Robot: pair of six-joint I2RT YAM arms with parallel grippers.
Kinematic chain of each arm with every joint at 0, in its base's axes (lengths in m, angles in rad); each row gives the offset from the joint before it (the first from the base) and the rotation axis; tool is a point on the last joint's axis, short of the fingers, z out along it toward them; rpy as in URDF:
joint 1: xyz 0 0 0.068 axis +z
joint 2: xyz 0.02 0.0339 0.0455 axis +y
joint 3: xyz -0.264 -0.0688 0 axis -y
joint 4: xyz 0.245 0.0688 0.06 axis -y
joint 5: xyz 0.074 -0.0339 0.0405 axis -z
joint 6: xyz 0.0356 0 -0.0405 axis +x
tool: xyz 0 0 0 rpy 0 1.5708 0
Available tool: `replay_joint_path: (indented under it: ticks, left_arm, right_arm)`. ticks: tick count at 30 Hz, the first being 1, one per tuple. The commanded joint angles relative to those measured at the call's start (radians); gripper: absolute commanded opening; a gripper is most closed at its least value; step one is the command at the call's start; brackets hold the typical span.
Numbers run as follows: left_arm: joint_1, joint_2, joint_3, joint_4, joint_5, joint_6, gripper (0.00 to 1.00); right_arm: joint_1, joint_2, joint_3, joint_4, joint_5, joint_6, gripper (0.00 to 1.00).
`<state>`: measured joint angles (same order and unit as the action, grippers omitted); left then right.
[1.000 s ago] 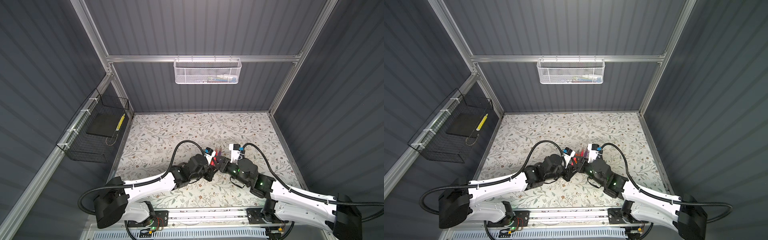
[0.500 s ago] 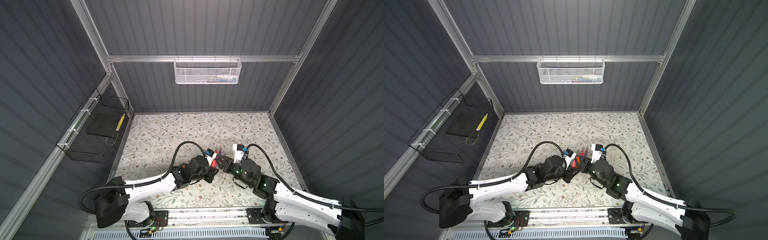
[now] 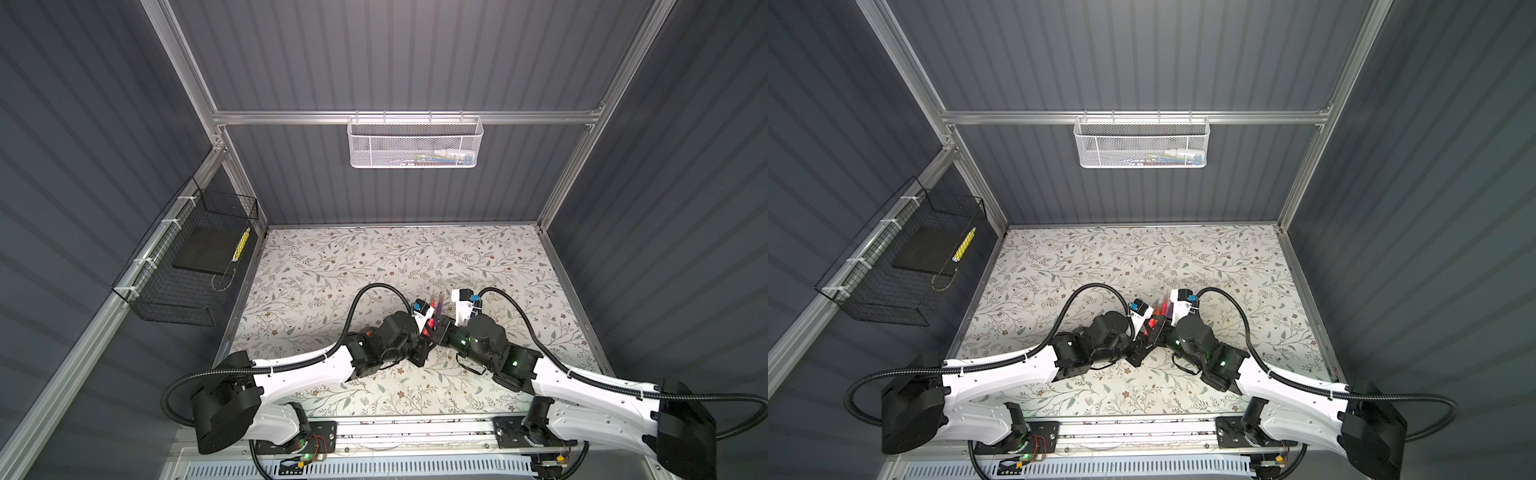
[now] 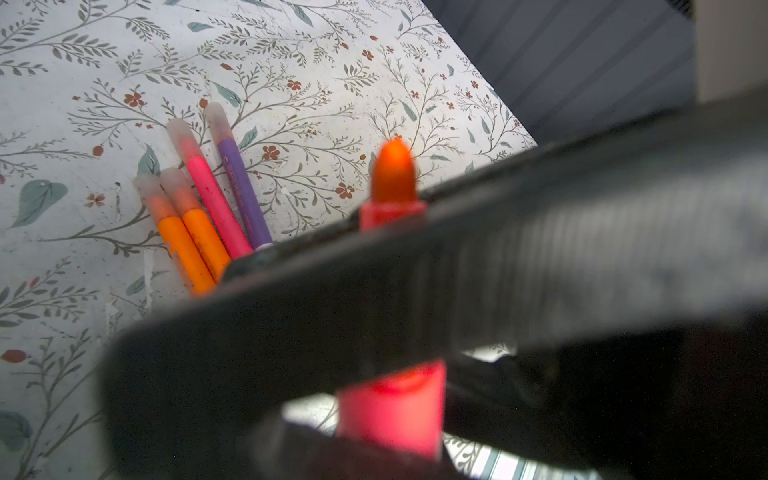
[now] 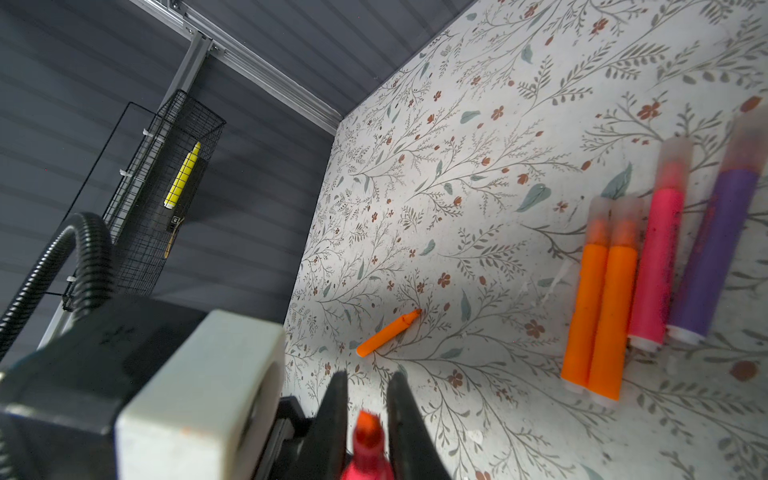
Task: Insert the pens into the pen caps
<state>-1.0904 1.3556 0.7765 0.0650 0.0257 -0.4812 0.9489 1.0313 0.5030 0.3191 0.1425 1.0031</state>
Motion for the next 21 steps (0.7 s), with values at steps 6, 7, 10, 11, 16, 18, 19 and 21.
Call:
replay_joint_path:
  ticks: [6, 7, 10, 11, 16, 18, 19, 21]
  left_arm:
    - [-0.003, -0.078, -0.029, 0.01, -0.046, 0.001, 0.27]
    - [-0.002, -0.086, -0.032, 0.008, -0.047, 0.001, 0.28]
    - [-0.002, -0.105, -0.039, 0.012, -0.047, 0.001, 0.28]
    - [-0.003, -0.106, -0.04, 0.011, -0.047, 0.001, 0.26]
    - [-0.002, -0.091, -0.039, 0.023, -0.041, -0.002, 0.07]
    - [-0.002, -0.083, -0.04, 0.027, -0.038, -0.004, 0.02]
    - [-0.002, -0.077, -0.038, 0.022, -0.044, -0.005, 0.0]
    - [-0.002, -0.071, -0.032, 0.014, -0.05, -0.007, 0.0]
  right_arm:
    - [-0.001, -0.013, -0.013, 0.02, 0.015, 0.014, 0.02]
    - [-0.001, -0.014, -0.013, 0.018, 0.016, 0.014, 0.02]
    - [-0.001, -0.014, -0.014, 0.023, 0.01, 0.015, 0.01]
    - [-0.001, -0.014, -0.016, 0.026, 0.007, 0.016, 0.01]
    - [0.001, -0.019, -0.019, 0.034, 0.003, 0.02, 0.03]
    - [0.001, -0.026, -0.021, 0.031, 0.009, 0.023, 0.13]
    - [0.0, -0.031, -0.023, 0.029, 0.012, 0.022, 0.17]
    - [-0.001, -0.045, -0.023, 0.013, 0.027, 0.017, 0.35]
